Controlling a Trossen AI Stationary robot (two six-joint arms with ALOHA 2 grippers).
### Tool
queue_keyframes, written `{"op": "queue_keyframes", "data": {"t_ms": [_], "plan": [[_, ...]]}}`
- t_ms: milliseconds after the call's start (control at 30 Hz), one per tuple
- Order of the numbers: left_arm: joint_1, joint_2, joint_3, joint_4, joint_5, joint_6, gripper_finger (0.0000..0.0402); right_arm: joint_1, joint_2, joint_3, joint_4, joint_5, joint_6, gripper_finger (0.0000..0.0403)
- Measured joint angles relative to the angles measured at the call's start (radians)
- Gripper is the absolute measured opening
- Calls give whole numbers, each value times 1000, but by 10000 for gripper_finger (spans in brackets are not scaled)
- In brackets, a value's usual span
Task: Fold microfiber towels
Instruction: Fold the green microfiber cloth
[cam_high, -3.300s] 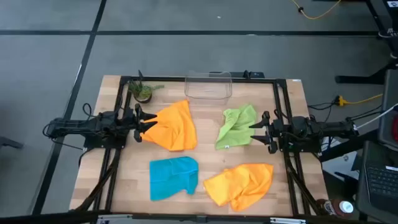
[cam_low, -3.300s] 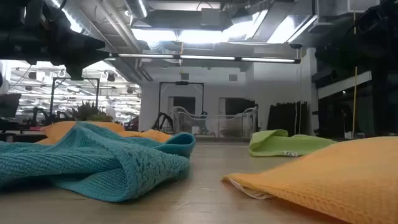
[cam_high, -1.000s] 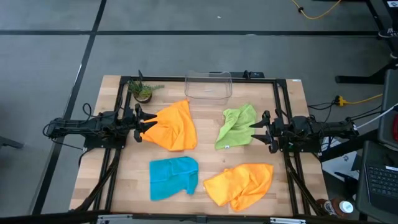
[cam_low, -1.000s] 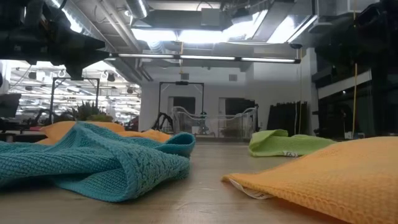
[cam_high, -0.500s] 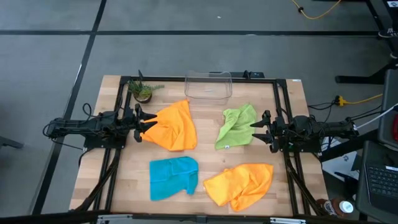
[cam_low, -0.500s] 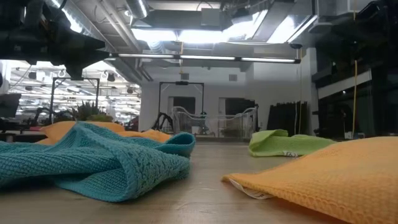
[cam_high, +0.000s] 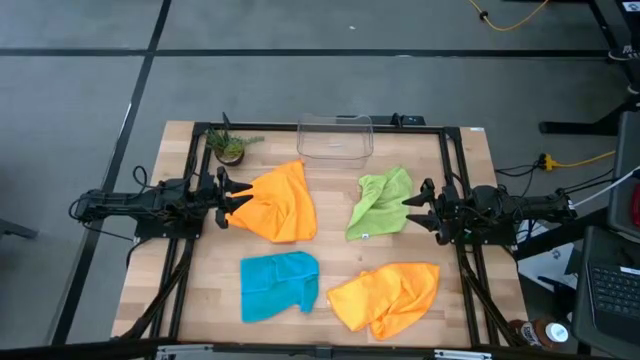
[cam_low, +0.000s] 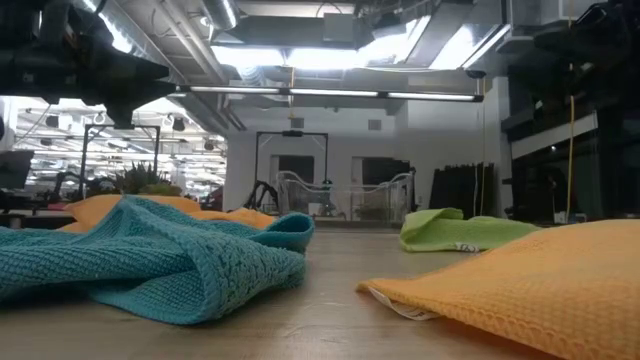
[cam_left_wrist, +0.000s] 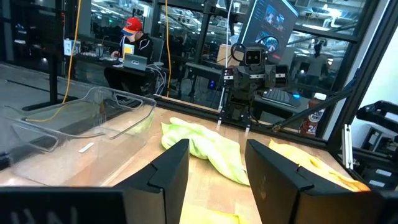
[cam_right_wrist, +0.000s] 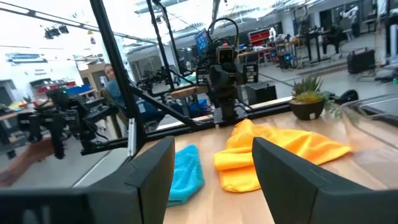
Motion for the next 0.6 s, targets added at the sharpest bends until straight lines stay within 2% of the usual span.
{"op": "queue_keyframes", "data": {"t_ms": [267, 333, 433, 533, 600], "plan": [[0, 0, 0, 0, 0, 24, 151, 0, 0, 0, -12, 18, -47, 218], [0, 0, 0, 0, -13, 26, 151, 0, 1, 0, -14, 35, -6, 218], [0, 0, 0, 1, -132, 56, 151, 0, 7, 0, -4, 84, 142, 218], [0, 0, 0, 12, -248, 18, 151, 0, 53, 0, -4, 84, 172, 218], [0, 0, 0, 45, -273, 12, 151, 0, 99, 0, -1, 113, 167, 218]]}}
